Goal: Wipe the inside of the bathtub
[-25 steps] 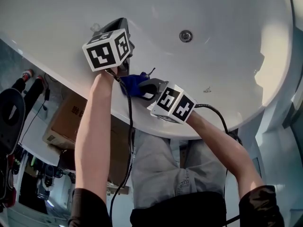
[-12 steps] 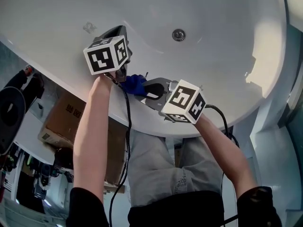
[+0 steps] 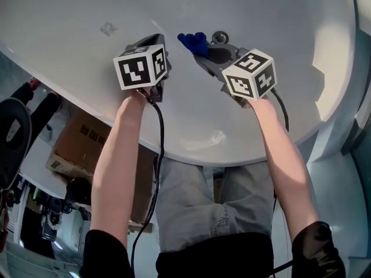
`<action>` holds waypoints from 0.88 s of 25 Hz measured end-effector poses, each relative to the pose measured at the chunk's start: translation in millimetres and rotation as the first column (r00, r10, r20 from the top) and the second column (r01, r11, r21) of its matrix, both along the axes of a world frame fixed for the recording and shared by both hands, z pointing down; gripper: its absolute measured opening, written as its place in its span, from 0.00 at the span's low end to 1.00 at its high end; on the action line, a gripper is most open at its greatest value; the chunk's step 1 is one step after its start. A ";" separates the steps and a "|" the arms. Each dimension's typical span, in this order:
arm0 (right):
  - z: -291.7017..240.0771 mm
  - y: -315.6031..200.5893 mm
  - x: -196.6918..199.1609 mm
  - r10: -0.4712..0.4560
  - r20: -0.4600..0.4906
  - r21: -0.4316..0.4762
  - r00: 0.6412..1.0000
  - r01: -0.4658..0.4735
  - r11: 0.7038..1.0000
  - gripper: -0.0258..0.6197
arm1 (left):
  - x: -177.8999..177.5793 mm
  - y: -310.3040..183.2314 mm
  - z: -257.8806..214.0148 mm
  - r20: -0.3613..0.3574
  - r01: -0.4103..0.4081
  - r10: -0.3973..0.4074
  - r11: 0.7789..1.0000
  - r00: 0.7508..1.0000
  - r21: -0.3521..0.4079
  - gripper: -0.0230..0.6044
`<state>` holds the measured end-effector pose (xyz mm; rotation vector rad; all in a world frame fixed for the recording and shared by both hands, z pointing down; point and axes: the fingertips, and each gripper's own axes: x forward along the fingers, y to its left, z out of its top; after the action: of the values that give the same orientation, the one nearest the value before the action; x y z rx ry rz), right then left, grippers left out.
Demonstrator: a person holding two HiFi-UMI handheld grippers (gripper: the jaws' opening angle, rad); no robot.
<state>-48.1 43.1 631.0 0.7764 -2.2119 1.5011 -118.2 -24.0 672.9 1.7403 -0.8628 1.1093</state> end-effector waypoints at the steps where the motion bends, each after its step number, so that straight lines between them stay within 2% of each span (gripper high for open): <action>1: 8.9 -3.2 4.7 0.023 -0.017 -0.013 1.000 -0.023 1.000 0.13 | 2.5 4.7 1.1 -0.001 -0.011 0.011 1.000 1.000 -0.008 0.04; 4: 37.1 -5.9 11.5 0.089 -0.053 -0.064 0.995 -0.092 0.994 0.13 | 7.7 16.2 4.0 -0.011 -0.006 0.006 0.999 1.000 -0.036 0.04; 7: 68.8 5.2 11.9 0.098 -0.078 -0.137 0.992 -0.108 0.985 0.13 | 10.9 25.0 8.2 -0.025 0.014 -0.016 0.998 1.000 -0.061 0.04; 11: 111.0 30.4 18.6 0.047 -0.173 -0.213 0.984 -0.084 0.973 0.13 | 13.2 38.6 18.0 -0.014 0.003 -0.004 0.995 1.000 -0.100 0.04; 14: 130.9 52.1 21.8 -0.031 -0.216 -0.241 0.976 -0.022 0.970 0.13 | 15.7 52.1 25.3 -0.009 -0.011 0.010 0.992 1.000 -0.129 0.04; 18: 155.1 72.5 23.7 -0.107 -0.241 -0.278 0.965 0.037 0.960 0.13 | 19.9 68.4 32.2 -0.017 -0.025 0.023 0.986 1.000 -0.167 0.04; 22: 174.2 84.8 14.3 -0.137 -0.228 -0.319 0.964 0.059 0.946 0.13 | 26.2 75.1 42.1 -0.012 -0.087 0.086 0.981 0.996 -0.174 0.04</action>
<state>-33.9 127.9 805.3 0.6958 -1.7527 1.5571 -92.0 51.1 715.0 1.6464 -0.6708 1.2008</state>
